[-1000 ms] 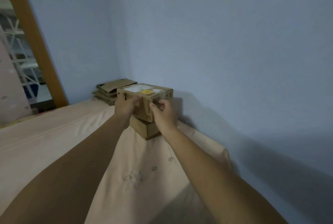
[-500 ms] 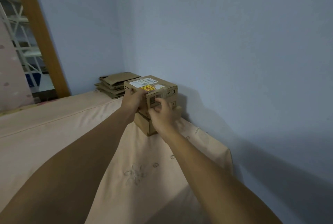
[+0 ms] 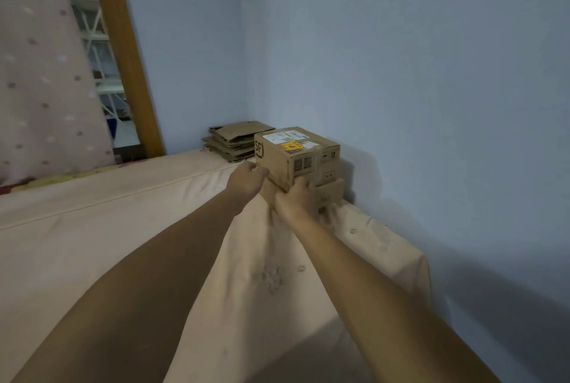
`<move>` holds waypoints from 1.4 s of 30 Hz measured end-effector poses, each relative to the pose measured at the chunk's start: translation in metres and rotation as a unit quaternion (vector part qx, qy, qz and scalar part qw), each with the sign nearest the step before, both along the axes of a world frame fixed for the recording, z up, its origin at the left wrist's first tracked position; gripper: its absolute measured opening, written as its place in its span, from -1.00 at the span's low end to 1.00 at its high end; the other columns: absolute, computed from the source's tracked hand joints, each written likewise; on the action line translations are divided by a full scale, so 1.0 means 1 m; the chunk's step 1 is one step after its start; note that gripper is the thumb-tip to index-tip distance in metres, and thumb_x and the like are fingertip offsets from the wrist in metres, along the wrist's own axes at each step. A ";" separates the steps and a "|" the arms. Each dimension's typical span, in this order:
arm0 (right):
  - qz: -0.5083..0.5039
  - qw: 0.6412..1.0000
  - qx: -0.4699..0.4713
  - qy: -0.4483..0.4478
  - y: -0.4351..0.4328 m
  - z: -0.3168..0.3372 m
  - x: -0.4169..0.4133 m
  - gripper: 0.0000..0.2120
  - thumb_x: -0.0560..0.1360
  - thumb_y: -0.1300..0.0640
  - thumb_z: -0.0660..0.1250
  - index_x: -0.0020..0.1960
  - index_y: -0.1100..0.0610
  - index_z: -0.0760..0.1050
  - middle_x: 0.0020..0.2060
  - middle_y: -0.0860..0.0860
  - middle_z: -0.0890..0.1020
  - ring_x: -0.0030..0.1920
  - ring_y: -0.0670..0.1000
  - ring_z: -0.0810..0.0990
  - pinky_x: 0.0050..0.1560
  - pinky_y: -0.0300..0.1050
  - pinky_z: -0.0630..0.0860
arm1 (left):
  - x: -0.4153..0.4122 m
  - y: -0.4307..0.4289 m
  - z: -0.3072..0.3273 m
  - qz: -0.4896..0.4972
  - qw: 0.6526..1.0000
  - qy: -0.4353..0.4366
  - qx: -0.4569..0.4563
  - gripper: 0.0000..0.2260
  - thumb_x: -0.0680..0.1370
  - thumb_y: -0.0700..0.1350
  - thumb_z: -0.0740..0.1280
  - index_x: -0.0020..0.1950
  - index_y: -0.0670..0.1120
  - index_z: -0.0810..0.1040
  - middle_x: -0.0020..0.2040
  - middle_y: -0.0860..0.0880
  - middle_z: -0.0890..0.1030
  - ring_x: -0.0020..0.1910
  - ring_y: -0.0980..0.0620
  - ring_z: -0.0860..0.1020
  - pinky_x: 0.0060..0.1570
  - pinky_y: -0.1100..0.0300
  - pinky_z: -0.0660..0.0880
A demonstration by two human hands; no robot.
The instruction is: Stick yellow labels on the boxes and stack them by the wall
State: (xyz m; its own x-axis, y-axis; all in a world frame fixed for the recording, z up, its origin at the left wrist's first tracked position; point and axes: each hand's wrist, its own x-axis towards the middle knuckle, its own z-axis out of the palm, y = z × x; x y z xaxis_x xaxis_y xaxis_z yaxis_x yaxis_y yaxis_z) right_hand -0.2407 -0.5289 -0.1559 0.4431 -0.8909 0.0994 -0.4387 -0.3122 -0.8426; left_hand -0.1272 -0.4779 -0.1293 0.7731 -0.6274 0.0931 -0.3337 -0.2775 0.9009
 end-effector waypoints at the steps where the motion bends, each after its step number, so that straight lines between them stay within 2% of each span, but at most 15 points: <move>1: -0.006 1.000 -0.002 0.026 0.008 0.002 0.003 -0.41 0.55 -0.02 0.30 0.50 0.18 0.28 0.43 0.13 0.37 0.41 0.21 0.40 0.31 0.12 0.44 | 0.004 0.013 -0.001 0.006 0.999 -0.041 0.034 -0.50 0.62 0.05 0.30 0.51 -0.13 0.40 0.45 -0.10 0.45 0.41 -0.10 0.42 0.20 0.13 0.37; 3: -0.005 0.998 0.018 0.063 0.027 0.006 0.012 -0.27 0.49 -0.13 0.28 0.55 0.16 0.21 0.48 0.14 0.35 0.47 0.22 0.34 0.41 0.13 0.38 | 0.017 0.043 -0.005 0.017 0.986 -0.122 0.113 -0.49 0.62 0.05 0.29 0.52 -0.15 0.38 0.49 -0.13 0.42 0.44 -0.12 0.39 0.30 0.09 0.37; 5: 0.026 0.995 0.043 0.085 0.047 0.010 0.022 -0.20 0.38 -0.19 0.21 0.55 0.11 0.21 0.49 0.12 0.36 0.46 0.21 0.35 0.42 0.14 0.38 | 0.028 0.078 -0.007 0.028 0.966 -0.176 0.190 -0.50 0.62 0.07 0.27 0.51 -0.13 0.40 0.48 -0.14 0.42 0.43 -0.14 0.40 0.32 0.02 0.40; 8: 0.118 0.978 -0.011 0.170 0.087 0.024 0.027 -0.37 0.55 -0.13 0.18 0.56 0.08 0.24 0.49 0.08 0.35 0.47 0.17 0.34 0.38 0.03 0.35 | 0.039 0.134 -0.009 0.039 0.938 -0.216 0.268 -0.54 0.63 0.09 0.23 0.48 -0.09 0.42 0.44 -0.13 0.44 0.38 -0.14 0.43 0.27 -0.01 0.45; 11: 0.210 0.948 -0.091 0.223 0.132 0.033 0.046 -0.43 0.61 -0.09 0.13 0.59 0.03 0.26 0.50 0.05 0.38 0.47 0.16 0.36 0.39 0.05 0.38 | 0.050 0.201 -0.005 0.059 0.927 -0.223 0.297 -0.52 0.63 0.12 0.24 0.49 -0.06 0.41 0.47 -0.11 0.43 0.43 -0.12 0.39 0.31 0.01 0.42; 15: 0.315 0.899 -0.168 0.253 0.212 0.038 0.085 -0.43 0.63 -0.16 0.13 0.61 -0.03 0.24 0.56 0.02 0.33 0.51 0.16 0.32 0.42 0.04 0.33 | 0.074 0.310 0.009 0.128 0.903 -0.232 0.338 -0.54 0.62 0.12 0.23 0.47 -0.04 0.44 0.42 -0.10 0.48 0.37 -0.13 0.46 0.27 -0.01 0.47; 20: 0.370 0.859 -0.237 0.262 0.315 0.047 0.135 -0.45 0.65 -0.17 0.11 0.58 0.01 0.27 0.53 0.04 0.37 0.50 0.17 0.32 0.38 0.05 0.32 | 0.089 0.452 0.023 0.216 0.872 -0.218 0.381 -0.58 0.62 0.08 0.22 0.43 -0.07 0.47 0.37 -0.12 0.51 0.31 -0.13 0.48 0.21 0.02 0.50; 22: 0.395 0.846 -0.252 0.253 0.359 0.050 0.152 -0.45 0.65 -0.17 0.11 0.58 0.02 0.28 0.52 0.06 0.38 0.49 0.17 0.33 0.38 0.06 0.33 | 0.095 0.506 0.026 0.259 0.866 -0.193 0.381 -0.61 0.61 0.07 0.22 0.38 -0.08 0.49 0.30 -0.12 0.55 0.21 -0.13 0.53 0.18 0.01 0.52; 25: 0.433 0.829 -0.265 0.236 0.417 0.053 0.171 -0.44 0.65 -0.18 0.12 0.58 0.03 0.28 0.51 0.07 0.40 0.48 0.18 0.34 0.37 0.08 0.34 | 0.108 0.573 0.026 0.318 0.872 -0.144 0.344 -0.67 0.58 0.05 0.25 0.26 -0.09 0.54 0.16 -0.11 0.62 0.06 -0.11 0.59 0.12 0.01 0.58; 28: 0.462 0.823 -0.258 0.204 0.462 0.053 0.188 -0.44 0.63 -0.17 0.14 0.56 0.03 0.28 0.50 0.07 0.41 0.46 0.18 0.38 0.36 0.08 0.39 | 0.127 0.619 0.015 0.349 0.885 -0.121 0.285 -0.55 0.57 0.20 0.16 0.35 0.00 0.53 0.24 -0.05 0.62 0.18 -0.11 0.59 0.19 0.03 0.55; 30: 0.487 0.827 -0.218 0.175 0.488 0.053 0.197 -0.43 0.62 -0.17 0.16 0.56 0.03 0.27 0.50 0.07 0.41 0.45 0.18 0.41 0.37 0.09 0.42 | 0.135 0.636 0.009 0.375 0.890 -0.109 0.234 -0.62 0.60 0.12 0.19 0.34 0.01 0.54 0.21 -0.04 0.63 0.15 -0.10 0.59 0.17 0.00 0.55; 32: 0.507 0.836 -0.149 0.148 0.509 0.053 0.206 -0.40 0.62 -0.19 0.19 0.57 0.05 0.26 0.50 0.08 0.41 0.44 0.17 0.42 0.36 0.06 0.43 | 0.137 0.643 0.007 0.415 0.892 -0.056 0.168 -0.71 0.61 0.00 0.24 0.26 -0.09 0.56 0.09 -0.08 0.64 0.05 -0.09 0.59 0.08 0.01 0.57; 35: 0.516 0.846 -0.068 0.119 0.532 0.052 0.221 -0.43 0.63 -0.18 0.22 0.55 0.08 0.27 0.47 0.09 0.45 0.42 0.16 0.44 0.21 -0.04 0.40 | 0.152 0.647 0.001 0.456 0.887 0.038 0.067 -0.71 0.64 -0.05 0.26 0.26 -0.21 0.50 -0.03 -0.11 0.56 -0.03 -0.07 0.54 0.01 0.03 0.51; 38: 0.516 0.851 0.000 0.101 0.543 0.048 0.237 -0.43 0.64 -0.16 0.23 0.55 0.06 0.25 0.46 0.08 0.45 0.40 0.14 0.45 0.20 -0.04 0.38 | 0.168 0.647 -0.005 0.457 0.887 0.064 0.005 -0.55 0.62 0.01 0.28 0.42 -0.23 0.40 0.13 -0.12 0.53 0.09 -0.10 0.51 0.15 0.00 0.49; 42: 0.511 0.854 0.059 0.081 0.553 0.039 0.257 -0.37 0.62 -0.14 0.27 0.60 0.04 0.17 0.44 0.06 0.45 0.31 0.09 0.46 0.19 -0.06 0.37 | 0.180 0.641 -0.011 0.452 0.887 0.080 -0.040 -0.47 0.60 0.03 0.31 0.50 -0.18 0.33 0.33 -0.15 0.50 0.14 -0.09 0.46 0.12 0.04 0.41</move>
